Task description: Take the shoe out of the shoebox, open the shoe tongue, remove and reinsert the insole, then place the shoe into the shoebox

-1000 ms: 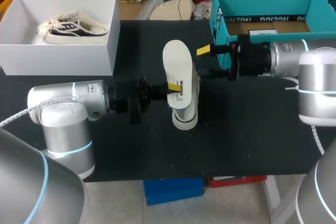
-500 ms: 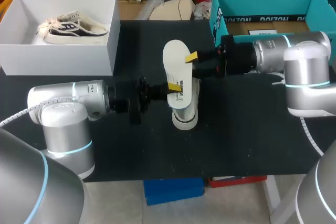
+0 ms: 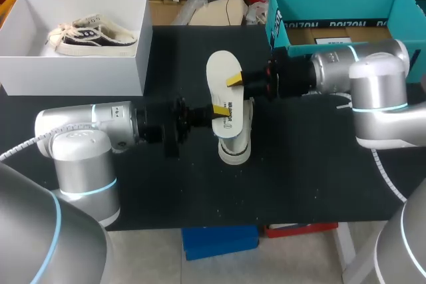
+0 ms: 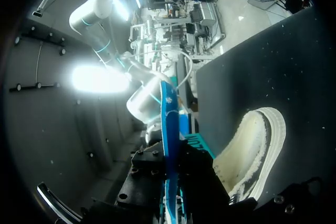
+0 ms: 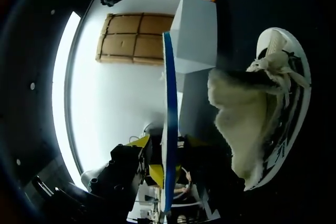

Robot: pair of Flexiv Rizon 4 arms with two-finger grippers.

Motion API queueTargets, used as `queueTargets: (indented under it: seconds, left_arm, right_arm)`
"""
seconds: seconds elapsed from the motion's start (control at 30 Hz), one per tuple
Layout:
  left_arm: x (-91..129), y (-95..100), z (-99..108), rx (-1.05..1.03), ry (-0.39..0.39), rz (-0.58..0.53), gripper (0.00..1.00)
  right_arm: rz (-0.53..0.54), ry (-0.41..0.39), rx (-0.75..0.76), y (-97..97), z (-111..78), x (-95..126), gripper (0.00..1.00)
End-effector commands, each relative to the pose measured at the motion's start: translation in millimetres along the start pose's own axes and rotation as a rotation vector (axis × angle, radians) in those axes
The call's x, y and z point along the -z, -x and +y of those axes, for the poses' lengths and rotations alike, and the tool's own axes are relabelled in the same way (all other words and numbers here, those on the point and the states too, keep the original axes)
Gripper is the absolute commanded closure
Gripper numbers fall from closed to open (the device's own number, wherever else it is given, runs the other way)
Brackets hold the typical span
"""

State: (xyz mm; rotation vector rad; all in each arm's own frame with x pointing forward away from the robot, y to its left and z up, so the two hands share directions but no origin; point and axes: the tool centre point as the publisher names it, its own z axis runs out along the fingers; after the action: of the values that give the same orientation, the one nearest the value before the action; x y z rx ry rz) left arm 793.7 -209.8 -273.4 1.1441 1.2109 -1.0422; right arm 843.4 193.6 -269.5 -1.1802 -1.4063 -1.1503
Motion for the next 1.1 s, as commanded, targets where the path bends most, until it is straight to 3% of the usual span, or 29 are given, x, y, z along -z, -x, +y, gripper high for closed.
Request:
queueTargets:
  seconds: [0.03, 0.07, 0.43, 0.47, 0.5, 0.6, 0.83, 1.0, 1.1]
  left_arm:
    - [-0.9, 0.7, -0.7, -0.002, 0.004, 0.005, 1.00]
    - [-0.9, 0.7, -0.7, -0.002, 0.004, 0.005, 1.00]
    - [-0.9, 0.7, -0.7, -0.002, 0.004, 0.005, 1.00]
    - [1.5, 2.1, -0.1, -0.005, 0.018, 0.019, 0.96]
    - [5.4, 4.0, 0.9, -0.020, 0.029, 0.019, 0.00]
    - [26.5, 10.7, 6.4, -0.046, 0.054, 0.039, 0.00]
    - [76.3, 18.7, 19.2, -0.074, 0.075, 0.223, 0.00]
    - [84.7, 32.2, 18.8, -0.141, -0.042, 0.446, 0.00]
    - [86.1, 44.2, 17.4, -0.219, -0.098, 0.645, 0.00]
  right_arm:
    - [-0.015, 0.003, -0.002, 1.0, 2.4, 0.9, 0.93]
    - [-0.015, 0.004, -0.003, 1.2, 2.8, 1.5, 1.00]
    - [-0.027, 0.009, -0.014, 0.8, 3.2, 2.0, 1.00]
    - [-0.027, 0.009, -0.014, 0.8, 3.2, 2.0, 1.00]
    - [-0.027, 0.009, -0.014, 0.8, 3.2, 2.0, 1.00]
    - [-0.027, 0.009, -0.014, 0.8, 3.2, 2.0, 1.00]
    - [-0.027, 0.009, -0.014, 0.8, 3.2, 2.0, 1.00]
    - [-0.027, 0.009, -0.014, 0.8, 3.2, 2.0, 1.00]
    - [-0.027, 0.009, -0.014, 0.8, 3.2, 2.0, 1.00]
